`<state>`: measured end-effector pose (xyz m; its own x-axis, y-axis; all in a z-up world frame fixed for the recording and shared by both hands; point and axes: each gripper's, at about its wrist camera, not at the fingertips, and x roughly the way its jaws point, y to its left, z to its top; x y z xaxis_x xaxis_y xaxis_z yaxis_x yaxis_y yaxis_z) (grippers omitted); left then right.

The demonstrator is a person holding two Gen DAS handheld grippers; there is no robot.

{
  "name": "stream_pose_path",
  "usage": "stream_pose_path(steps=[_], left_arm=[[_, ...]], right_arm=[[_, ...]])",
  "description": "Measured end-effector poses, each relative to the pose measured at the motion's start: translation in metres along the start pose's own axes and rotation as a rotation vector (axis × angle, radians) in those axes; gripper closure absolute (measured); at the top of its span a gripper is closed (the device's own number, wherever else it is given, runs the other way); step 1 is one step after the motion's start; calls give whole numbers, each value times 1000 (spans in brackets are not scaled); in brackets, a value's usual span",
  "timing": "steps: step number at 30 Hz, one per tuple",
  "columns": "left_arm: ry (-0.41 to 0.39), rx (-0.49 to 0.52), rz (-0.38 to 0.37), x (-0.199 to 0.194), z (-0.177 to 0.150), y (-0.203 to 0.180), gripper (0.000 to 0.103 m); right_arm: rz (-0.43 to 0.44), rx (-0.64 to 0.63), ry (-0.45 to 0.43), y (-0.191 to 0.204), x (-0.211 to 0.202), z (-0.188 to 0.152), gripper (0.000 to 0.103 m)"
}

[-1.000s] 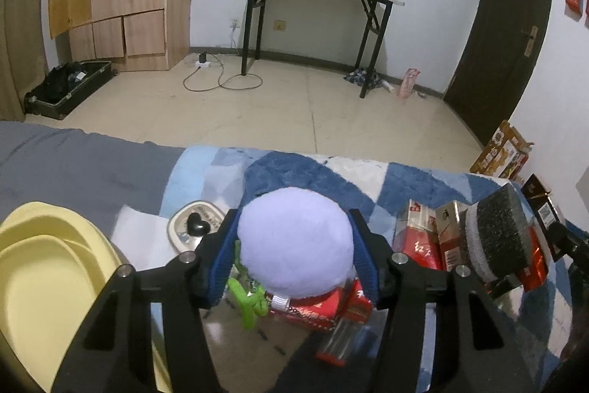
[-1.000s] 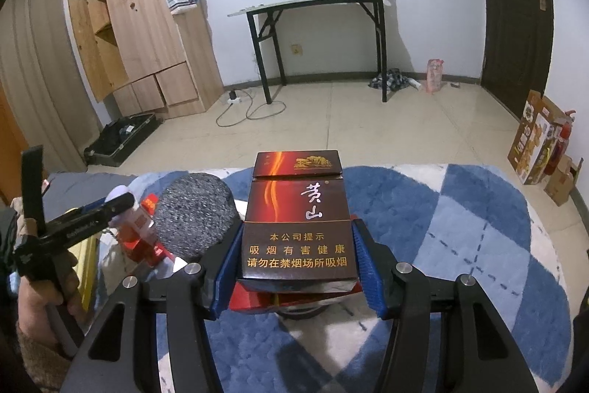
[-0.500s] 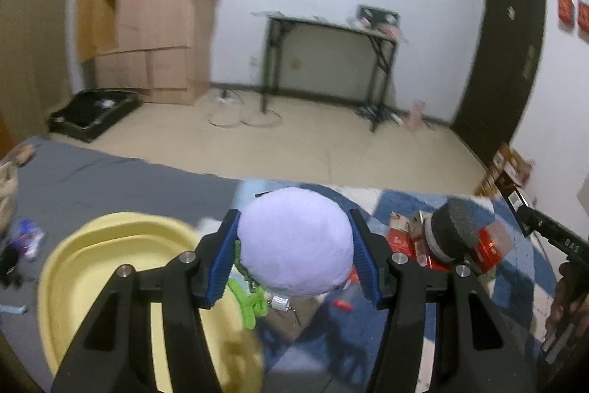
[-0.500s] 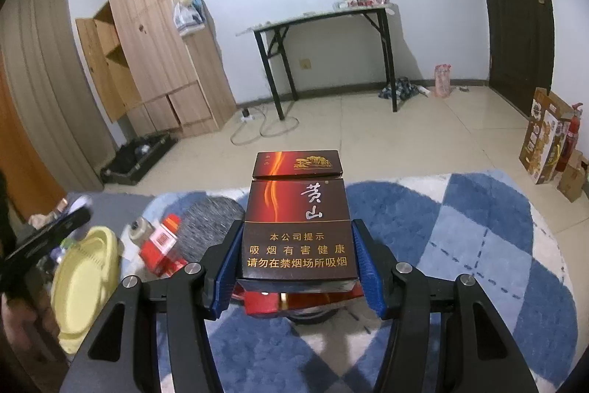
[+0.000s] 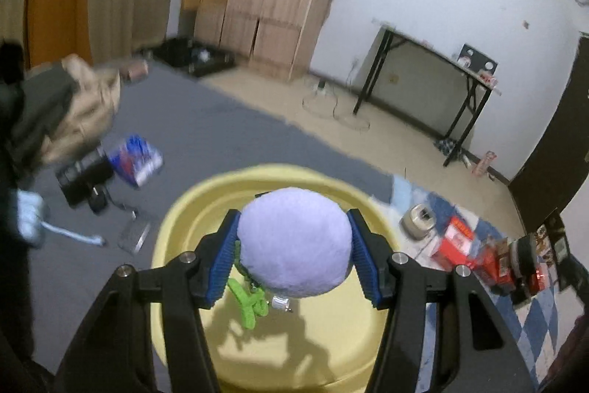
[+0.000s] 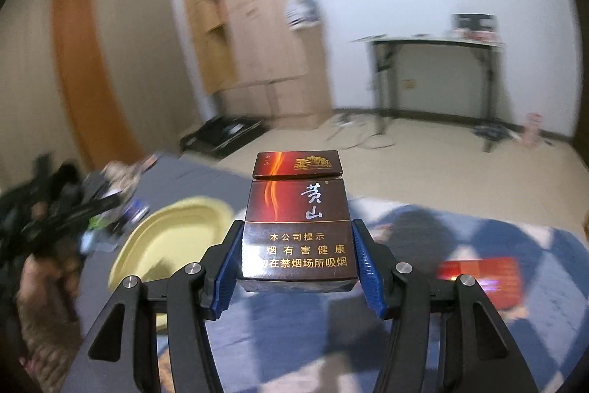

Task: Organize rigid objects
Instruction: 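Carry both held items to the yellow tub and release them inside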

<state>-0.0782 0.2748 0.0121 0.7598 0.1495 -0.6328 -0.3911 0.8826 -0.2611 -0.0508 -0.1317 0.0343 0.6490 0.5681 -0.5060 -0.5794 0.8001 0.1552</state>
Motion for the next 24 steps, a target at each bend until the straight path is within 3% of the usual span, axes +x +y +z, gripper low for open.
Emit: stream_pose_path(steps=[3, 6, 14, 19, 24], left_arm=[[63, -61, 33, 30, -7, 19, 44], [117, -61, 55, 44, -18, 25, 44], [161, -99, 55, 61, -24, 39, 44], [202, -113, 65, 76, -28, 43, 44], [214, -93, 107, 80, -30, 40, 40]], right_arm=[[39, -116, 114, 47, 44, -4, 47], [87, -225, 228, 92, 90, -10, 47], [54, -436, 446, 163, 182, -23, 47], [27, -457, 506, 188, 227, -23, 48], [23, -464, 535, 196, 248, -30, 48]])
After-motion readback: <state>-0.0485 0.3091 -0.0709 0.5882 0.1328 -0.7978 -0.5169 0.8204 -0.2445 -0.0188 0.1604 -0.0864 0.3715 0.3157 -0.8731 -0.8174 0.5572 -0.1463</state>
